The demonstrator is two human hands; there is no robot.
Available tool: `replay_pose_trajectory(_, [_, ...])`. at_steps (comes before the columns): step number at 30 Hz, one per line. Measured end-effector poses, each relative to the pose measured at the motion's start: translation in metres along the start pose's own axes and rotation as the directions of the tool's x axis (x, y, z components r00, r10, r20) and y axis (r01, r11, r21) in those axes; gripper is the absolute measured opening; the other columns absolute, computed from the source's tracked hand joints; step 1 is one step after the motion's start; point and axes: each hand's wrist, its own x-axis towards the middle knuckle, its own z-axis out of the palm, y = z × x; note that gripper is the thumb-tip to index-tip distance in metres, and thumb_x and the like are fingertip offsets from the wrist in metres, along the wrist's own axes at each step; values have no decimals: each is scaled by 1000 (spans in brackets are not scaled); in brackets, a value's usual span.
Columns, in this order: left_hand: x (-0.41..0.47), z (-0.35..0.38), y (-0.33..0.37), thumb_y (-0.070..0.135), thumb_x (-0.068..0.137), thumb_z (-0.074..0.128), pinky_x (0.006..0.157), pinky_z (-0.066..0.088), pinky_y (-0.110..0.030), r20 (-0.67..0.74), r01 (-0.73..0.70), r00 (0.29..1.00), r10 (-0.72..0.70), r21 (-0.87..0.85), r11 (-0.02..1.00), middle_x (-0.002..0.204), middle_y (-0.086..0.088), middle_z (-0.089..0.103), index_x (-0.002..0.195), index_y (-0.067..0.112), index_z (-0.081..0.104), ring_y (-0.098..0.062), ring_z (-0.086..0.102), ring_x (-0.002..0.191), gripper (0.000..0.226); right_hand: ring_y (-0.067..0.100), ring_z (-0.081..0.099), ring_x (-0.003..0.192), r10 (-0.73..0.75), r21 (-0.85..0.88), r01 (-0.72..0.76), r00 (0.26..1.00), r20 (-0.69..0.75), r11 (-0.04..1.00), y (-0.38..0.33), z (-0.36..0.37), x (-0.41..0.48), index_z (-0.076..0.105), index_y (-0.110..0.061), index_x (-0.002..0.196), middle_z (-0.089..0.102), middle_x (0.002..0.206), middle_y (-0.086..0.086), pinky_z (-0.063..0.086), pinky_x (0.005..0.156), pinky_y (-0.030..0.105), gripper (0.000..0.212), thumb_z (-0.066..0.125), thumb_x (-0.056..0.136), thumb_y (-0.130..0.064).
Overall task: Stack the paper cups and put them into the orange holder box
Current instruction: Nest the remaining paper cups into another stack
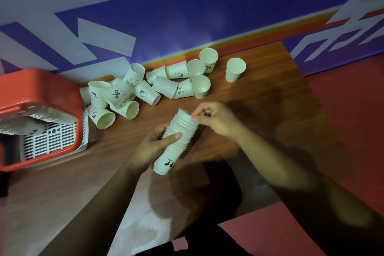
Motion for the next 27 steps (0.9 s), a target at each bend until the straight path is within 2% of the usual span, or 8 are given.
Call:
replay_pose_trajectory(4, [-2,-11,-6,44,79,82,94,55,-58,-37,8,999,-8,-19,1000,126,-17,68,133,18,61,-40,68,110,63,8,65,87,-49,-80,53,997,54,995,0,19,11,74,-14,90,72,93,-3,51,80,22,4,72,87,-16])
replay_pose_trajectory(6, [-6,-17,-8,45,81,79,94,55,-56,-86,8,996,-11,-32,999,123,-15,70,130,19,63,-38,69,110,58,5,62,85,-53,-126,46,997,-50,991,4,13,29,74,-10,96,68,97,-1,49,77,17,12,72,86,-17])
replay_pose_trajectory(8, [-11,-23,-10,40,84,75,93,56,-52,-129,-4,992,-4,-58,998,120,-14,72,128,18,64,-38,69,109,51,13,60,83,-97,-266,31,966,-241,963,16,0,55,72,-5,104,60,102,4,49,79,24,21,72,84,-13])
replay_pose_trajectory(10, [-17,-29,-12,39,85,74,91,56,-50,-154,-15,988,3,-75,997,120,-15,71,128,17,64,-39,69,109,49,24,61,91,-132,-457,-42,930,-342,888,31,-9,80,67,-6,116,56,110,12,51,86,34,33,71,84,-15])
replay_pose_trajectory(13, [-29,-35,-12,42,82,75,82,58,-42,-179,-17,984,2,-82,996,119,-13,72,127,19,65,-35,71,106,51,31,59,104,-84,-628,-143,945,-317,765,49,-12,103,62,-10,128,55,121,17,51,89,38,41,68,89,-23])
replay_pose_trajectory(18, [-48,-51,-19,43,80,77,88,57,-47,-198,-45,980,27,-83,996,119,-15,72,126,18,66,-35,71,106,54,28,63,98,-52,-786,-255,938,-342,564,61,-7,102,71,-12,110,60,119,11,57,79,38,19,64,93,-20])
replay_pose_trajectory(22, [-60,-64,-27,46,77,79,91,56,-48,-240,-40,971,17,-93,995,120,-12,72,127,19,65,-36,70,108,58,28,61,100,-97,-652,-190,921,-378,734,50,3,92,73,-11,103,58,119,13,49,78,31,16,67,91,-18])
replay_pose_trajectory(27, [-77,-78,-31,48,75,80,88,57,-43,-276,-65,960,37,-94,993,119,-7,73,126,23,66,-31,71,108,58,12,52,105,-237,-403,83,907,-347,911,-8,44,62,75,-15,84,51,113,4,39,88,17,7,78,79,-19])
